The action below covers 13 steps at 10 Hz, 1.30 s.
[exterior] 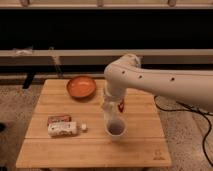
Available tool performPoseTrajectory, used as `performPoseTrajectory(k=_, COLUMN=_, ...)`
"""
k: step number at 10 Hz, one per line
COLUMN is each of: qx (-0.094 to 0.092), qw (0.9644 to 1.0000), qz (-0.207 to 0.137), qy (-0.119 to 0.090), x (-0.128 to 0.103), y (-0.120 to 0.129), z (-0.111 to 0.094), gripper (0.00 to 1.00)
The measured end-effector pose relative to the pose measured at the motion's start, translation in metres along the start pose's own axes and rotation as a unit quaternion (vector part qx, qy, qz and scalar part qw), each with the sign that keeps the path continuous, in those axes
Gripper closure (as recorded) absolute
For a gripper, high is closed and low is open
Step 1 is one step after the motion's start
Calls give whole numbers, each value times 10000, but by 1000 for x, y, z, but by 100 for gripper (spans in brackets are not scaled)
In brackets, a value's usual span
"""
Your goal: Place the white sponge in the ceramic cup
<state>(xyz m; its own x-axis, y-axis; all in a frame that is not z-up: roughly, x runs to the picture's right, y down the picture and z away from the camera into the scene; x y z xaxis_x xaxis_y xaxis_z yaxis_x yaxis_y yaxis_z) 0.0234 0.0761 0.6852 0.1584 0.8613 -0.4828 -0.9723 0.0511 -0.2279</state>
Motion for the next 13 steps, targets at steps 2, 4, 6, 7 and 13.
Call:
performPoseTrajectory(k=2, qx=-65, qw=9999, qz=105, qy=23, x=12, y=-7, z=3, gripper=58)
performPoseTrajectory(k=4, qx=-113, qw=9997, qz=219, qy=93, x=21, y=-12, z=14, gripper=36)
performPoseTrajectory(k=6, qx=-128, qw=9993, qz=329, qy=137, x=27, y=-17, z=22, gripper=21)
performPoseTrajectory(k=7, qx=-126, qw=9991, qz=377, qy=149, x=29, y=-20, z=24, gripper=20)
performPoseTrajectory(k=13, qx=-65, qw=9976, qz=682, qy=74, x=32, y=-39, z=36, gripper=20)
